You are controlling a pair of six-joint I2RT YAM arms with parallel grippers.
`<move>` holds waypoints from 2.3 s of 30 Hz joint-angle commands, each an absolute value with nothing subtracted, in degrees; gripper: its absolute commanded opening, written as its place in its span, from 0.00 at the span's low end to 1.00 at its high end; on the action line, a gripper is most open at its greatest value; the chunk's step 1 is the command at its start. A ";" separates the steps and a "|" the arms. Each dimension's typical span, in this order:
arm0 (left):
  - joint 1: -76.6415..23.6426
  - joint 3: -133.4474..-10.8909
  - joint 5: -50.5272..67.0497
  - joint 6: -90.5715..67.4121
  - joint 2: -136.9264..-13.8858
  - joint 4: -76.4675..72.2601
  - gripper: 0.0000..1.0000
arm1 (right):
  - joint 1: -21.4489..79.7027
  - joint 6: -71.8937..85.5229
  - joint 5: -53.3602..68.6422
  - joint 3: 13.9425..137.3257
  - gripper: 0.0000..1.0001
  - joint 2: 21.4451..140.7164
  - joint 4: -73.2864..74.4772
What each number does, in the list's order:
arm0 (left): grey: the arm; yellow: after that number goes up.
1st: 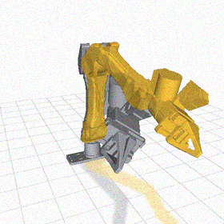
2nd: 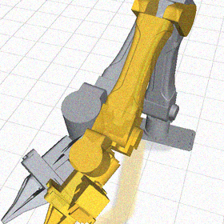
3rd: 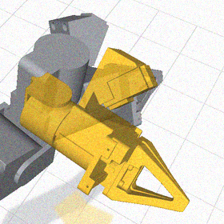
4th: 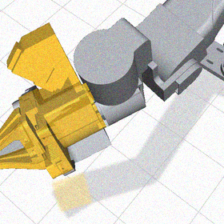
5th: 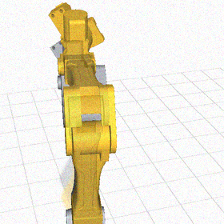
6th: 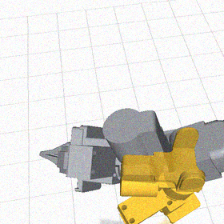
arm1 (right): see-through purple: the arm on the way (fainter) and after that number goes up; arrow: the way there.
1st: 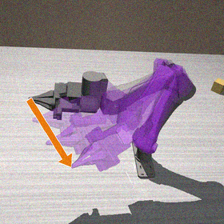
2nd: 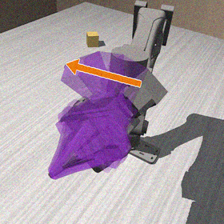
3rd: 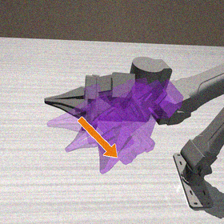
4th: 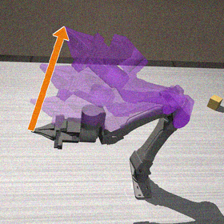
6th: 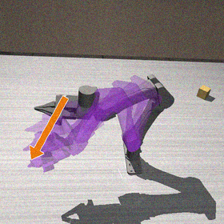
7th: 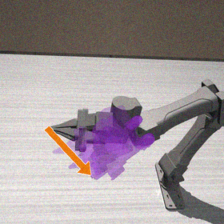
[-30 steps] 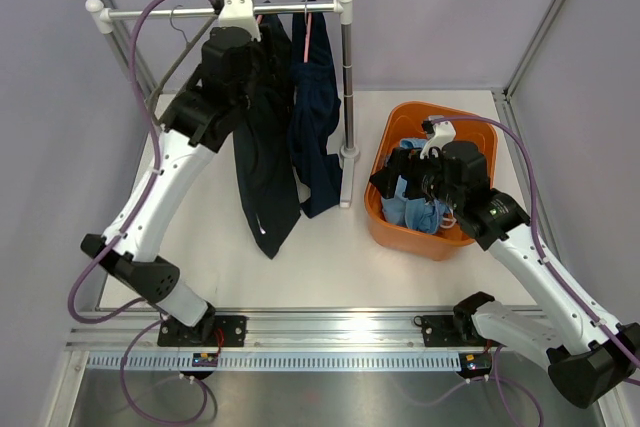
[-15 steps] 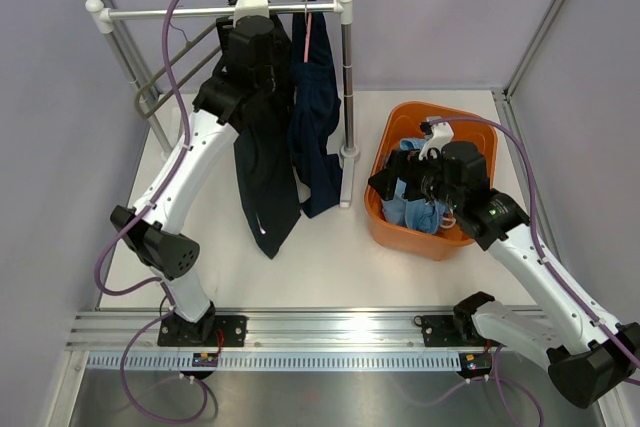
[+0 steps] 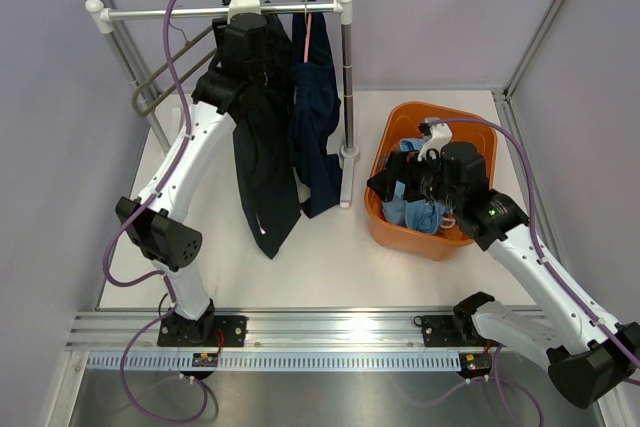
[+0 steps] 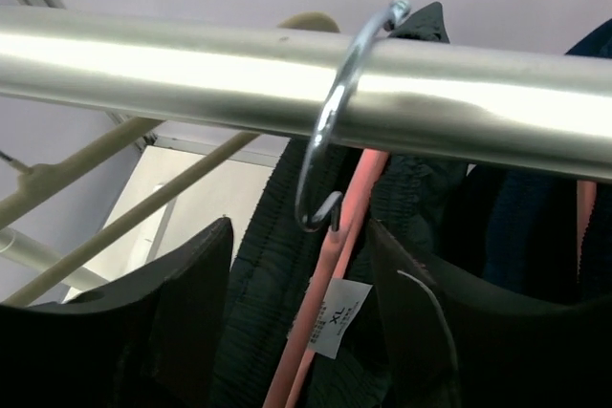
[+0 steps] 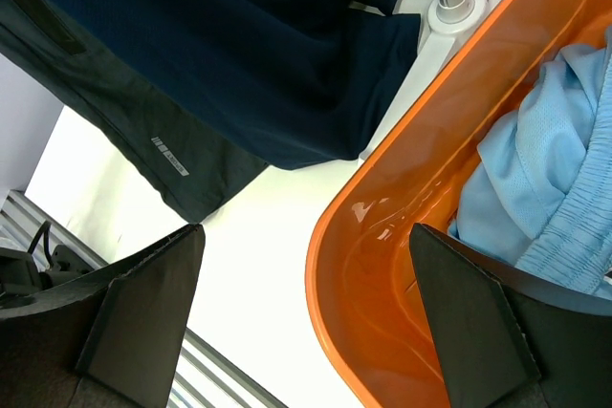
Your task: Remove the shorts from the hanger
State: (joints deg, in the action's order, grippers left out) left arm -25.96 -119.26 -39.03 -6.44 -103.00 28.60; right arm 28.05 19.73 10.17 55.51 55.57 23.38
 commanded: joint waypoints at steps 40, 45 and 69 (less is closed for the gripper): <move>-26.89 -113.13 -26.01 -8.88 -87.81 34.02 0.00 | 27.86 18.37 10.46 55.72 0.97 57.22 20.92; -30.84 -101.54 -27.86 -8.09 -78.25 31.99 0.00 | 27.95 18.02 10.98 55.46 0.97 56.95 20.74; -45.79 -64.53 -17.50 -14.42 -38.34 53.87 0.00 | 63.18 21.97 -13.26 84.44 0.95 77.93 35.15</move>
State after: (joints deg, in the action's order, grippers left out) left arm -45.34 -67.64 -24.01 -13.47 -41.69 55.37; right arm 57.89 19.92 -5.30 77.67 73.08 32.18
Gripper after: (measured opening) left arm 0.039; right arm 0.953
